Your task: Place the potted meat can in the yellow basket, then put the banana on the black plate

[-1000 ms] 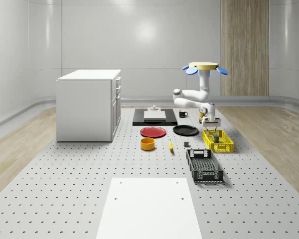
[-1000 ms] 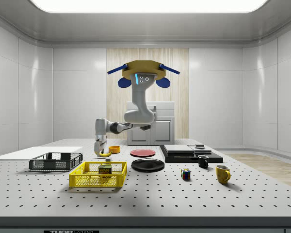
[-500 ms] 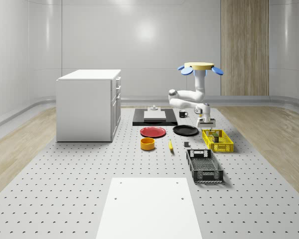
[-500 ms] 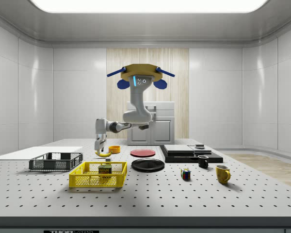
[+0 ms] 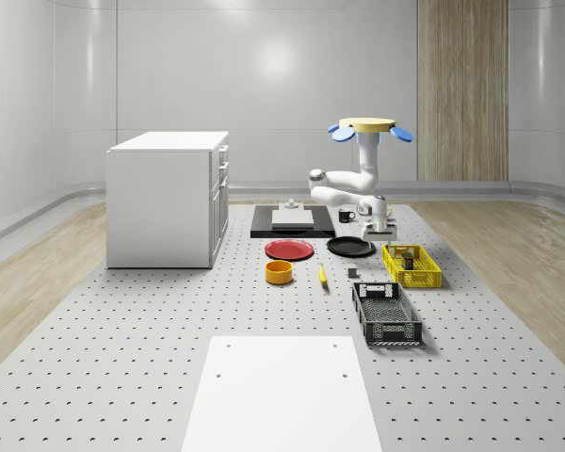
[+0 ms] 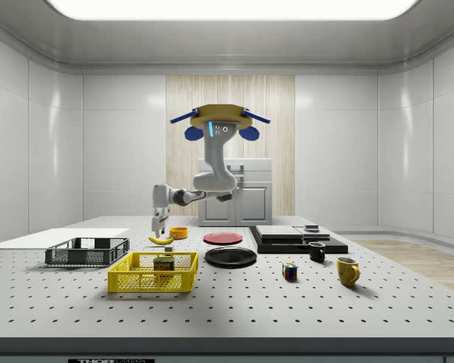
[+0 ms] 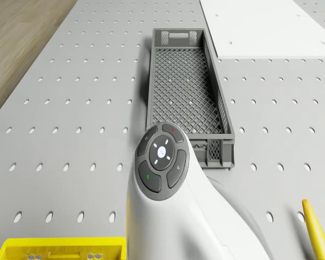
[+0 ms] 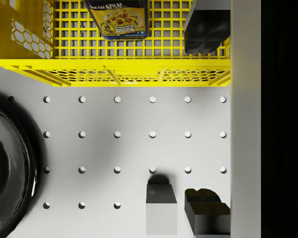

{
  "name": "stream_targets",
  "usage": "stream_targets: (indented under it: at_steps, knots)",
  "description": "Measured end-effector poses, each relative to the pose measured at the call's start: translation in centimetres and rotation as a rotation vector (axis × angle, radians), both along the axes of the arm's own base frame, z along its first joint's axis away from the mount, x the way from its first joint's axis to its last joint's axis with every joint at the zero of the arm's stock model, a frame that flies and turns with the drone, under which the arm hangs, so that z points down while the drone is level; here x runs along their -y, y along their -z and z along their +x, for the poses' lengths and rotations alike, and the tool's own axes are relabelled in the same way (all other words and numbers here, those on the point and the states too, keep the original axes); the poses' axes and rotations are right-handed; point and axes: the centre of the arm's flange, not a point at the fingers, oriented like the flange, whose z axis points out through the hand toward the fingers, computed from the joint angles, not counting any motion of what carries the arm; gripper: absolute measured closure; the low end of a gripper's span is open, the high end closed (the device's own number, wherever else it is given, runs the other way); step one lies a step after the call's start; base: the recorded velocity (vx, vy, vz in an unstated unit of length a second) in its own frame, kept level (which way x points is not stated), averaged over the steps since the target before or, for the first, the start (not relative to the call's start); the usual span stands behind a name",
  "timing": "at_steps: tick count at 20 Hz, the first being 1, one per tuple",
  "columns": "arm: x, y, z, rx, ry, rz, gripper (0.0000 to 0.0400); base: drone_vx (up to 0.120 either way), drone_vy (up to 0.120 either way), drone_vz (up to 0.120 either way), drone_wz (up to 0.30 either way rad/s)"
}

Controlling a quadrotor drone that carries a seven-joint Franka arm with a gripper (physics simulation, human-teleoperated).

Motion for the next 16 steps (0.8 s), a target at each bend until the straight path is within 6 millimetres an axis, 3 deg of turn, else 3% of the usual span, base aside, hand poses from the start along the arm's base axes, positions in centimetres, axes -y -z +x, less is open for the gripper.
stream_targets:
  at_steps: [6, 16]
  knots:
    - [0.0, 0.0, 0.0, 0.0, 0.0, 0.0, 0.0, 0.0, -0.12, -0.007, 0.0]
    - [0.0, 0.0, 0.0, 0.0, 0.0, 0.0, 0.0, 0.0, -0.12, -0.12, 0.0]
